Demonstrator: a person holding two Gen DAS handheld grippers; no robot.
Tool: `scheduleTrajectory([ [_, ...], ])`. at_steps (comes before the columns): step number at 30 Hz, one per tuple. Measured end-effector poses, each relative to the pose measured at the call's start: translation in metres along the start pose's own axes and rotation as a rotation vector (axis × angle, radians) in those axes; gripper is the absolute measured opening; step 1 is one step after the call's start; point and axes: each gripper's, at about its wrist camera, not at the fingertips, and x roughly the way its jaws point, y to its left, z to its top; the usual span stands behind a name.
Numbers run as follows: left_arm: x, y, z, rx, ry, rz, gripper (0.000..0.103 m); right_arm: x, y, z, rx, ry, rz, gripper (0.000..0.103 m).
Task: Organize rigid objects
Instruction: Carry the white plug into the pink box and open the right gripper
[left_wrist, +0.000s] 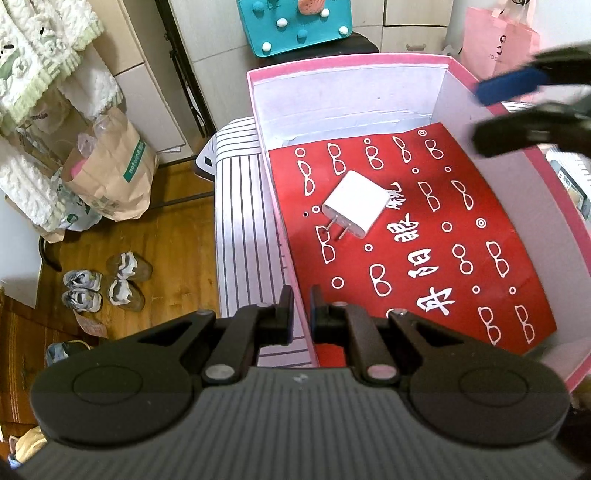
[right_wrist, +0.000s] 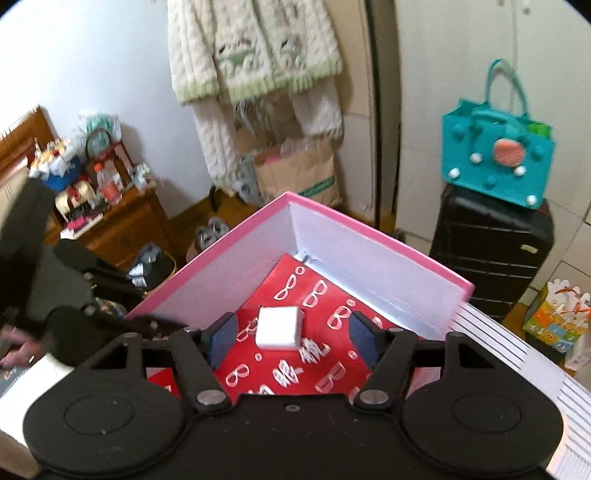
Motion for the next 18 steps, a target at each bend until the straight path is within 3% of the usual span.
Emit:
scheduleTrajectory([
  [4,0.003,0.002,0.003,-0.018,0.025,-0.009,0.008,-0.035,-0.012,-0.031,-0.001,-0.110,-0.043,0.076],
  [7,0.005,0.004,0.006,-0.038,0.050,-0.019,0.008,-0.053,-0.018,-0.054,-0.009,-0.144,-0.094,0.076],
  [18,0.008,0.015,0.015,-0.165,0.095,-0.033,0.008,-0.077,-0.058,-0.129,0.069,-0.072,-0.217,0.078],
])
